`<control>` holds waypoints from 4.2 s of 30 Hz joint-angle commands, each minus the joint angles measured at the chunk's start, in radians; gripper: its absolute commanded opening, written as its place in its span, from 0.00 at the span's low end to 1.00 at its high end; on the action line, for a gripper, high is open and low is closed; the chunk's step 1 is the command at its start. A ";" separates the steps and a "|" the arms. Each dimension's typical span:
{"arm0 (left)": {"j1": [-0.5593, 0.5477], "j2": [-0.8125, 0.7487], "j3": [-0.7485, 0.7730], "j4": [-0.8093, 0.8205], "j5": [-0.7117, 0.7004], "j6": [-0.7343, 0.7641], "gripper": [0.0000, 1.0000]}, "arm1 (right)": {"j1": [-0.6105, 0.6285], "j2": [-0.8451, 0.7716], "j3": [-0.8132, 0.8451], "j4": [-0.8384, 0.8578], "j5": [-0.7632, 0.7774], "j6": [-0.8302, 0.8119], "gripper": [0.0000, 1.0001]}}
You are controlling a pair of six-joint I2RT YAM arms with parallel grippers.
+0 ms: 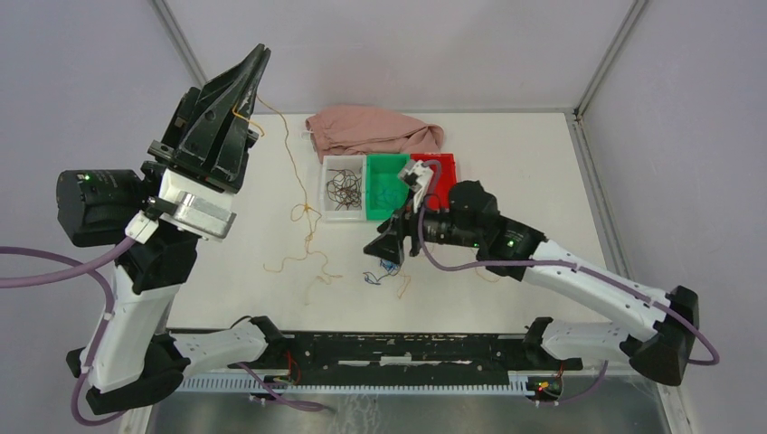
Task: Untangle the cables
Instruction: Untie the cable.
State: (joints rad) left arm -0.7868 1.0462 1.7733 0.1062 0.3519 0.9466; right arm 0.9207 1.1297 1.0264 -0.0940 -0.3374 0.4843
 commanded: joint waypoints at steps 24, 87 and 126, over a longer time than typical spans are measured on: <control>0.002 -0.027 0.025 0.031 0.018 -0.031 0.03 | 0.313 0.390 0.145 0.215 0.349 -0.285 0.33; 0.002 -0.047 0.027 0.018 0.036 0.021 0.03 | 0.317 0.187 0.006 0.262 0.259 -0.207 0.90; 0.001 0.139 0.351 0.402 -0.110 0.390 0.03 | 0.089 -0.080 -0.517 0.374 0.689 0.156 0.01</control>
State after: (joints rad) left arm -0.7868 1.1576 2.0819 0.3237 0.2710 1.2194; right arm 1.0187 1.0977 0.5293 0.2493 0.2989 0.5831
